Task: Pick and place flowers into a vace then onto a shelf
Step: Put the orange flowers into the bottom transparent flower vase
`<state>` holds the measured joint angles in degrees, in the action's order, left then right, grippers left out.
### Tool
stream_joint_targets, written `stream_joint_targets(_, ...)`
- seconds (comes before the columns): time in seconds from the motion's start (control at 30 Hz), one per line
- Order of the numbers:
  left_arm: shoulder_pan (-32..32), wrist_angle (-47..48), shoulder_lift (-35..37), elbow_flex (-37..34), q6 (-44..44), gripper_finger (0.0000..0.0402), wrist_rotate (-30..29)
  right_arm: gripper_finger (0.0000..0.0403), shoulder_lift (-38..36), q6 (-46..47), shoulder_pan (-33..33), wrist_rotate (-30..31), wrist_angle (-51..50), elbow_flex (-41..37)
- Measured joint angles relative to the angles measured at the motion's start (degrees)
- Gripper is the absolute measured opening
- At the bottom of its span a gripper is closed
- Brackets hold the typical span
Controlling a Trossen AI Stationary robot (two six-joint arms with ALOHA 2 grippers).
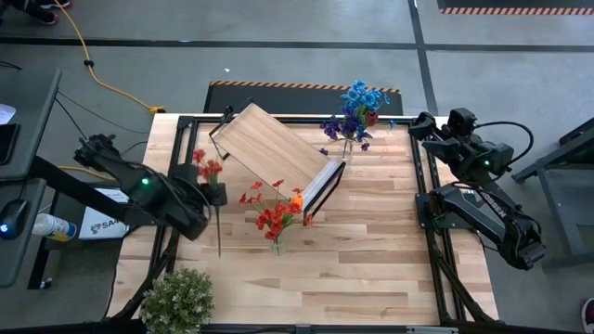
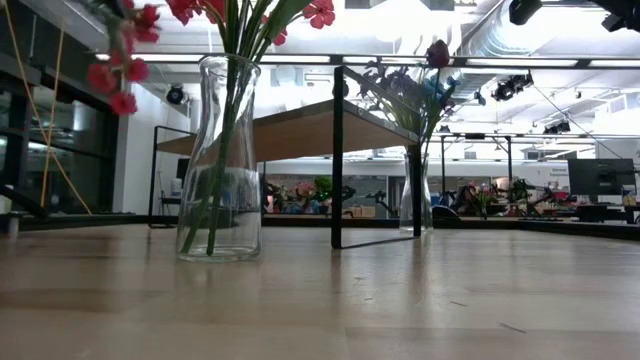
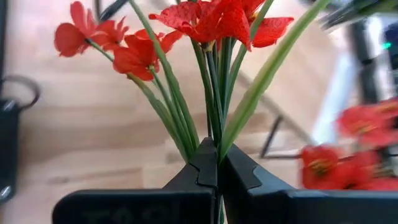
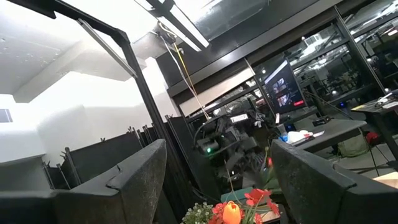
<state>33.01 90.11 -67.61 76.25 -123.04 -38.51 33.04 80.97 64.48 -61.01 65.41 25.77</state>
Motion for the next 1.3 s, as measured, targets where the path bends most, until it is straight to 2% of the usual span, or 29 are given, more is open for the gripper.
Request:
stream_joint_targets(0.17,0.0,0.0,3.0,4.7,6.5,0.0034,-9.1,0.0279,0.0,0.0,0.0,0.0,0.0,0.0)
stream_joint_targets(0.33,0.0,-0.1,2.6,14.9,18.6,0.0034,-18.7,0.0279,0.0,0.0,0.0,0.0,0.0,0.0)
stream_joint_targets(0.47,0.0,-1.1,-1.0,23.3,28.1,0.0034,-22.1,0.0279,0.0,0.0,0.0,0.0,0.0,0.0)
stream_joint_targets(0.63,1.6,-8.8,-7.3,29.5,42.2,0.0034,-23.5,0.0279,0.0,0.0,0.0,0.0,0.0,0.0)
stream_joint_targets(0.77,6.5,-12.9,-12.3,32.1,48.3,0.0034,-31.0,0.0279,0.0,0.0,0.0,0.2,0.0,0.0)
stream_joint_targets(1.0,20.7,-14.9,-18.3,33.7,50.9,0.0034,-50.8,0.0279,0.0,-0.2,0.0,1.3,0.0,0.0)
stream_joint_targets(1.1,23.8,-18.7,-20.8,33.7,56.1,0.0034,-51.4,0.0279,0.0,-0.2,0.0,1.5,0.0,0.0)
stream_joint_targets(1.3,22.1,-26.4,-25.0,33.7,67.5,0.0034,-51.7,0.0279,0.0,-1.0,0.0,4.7,0.0,0.0)
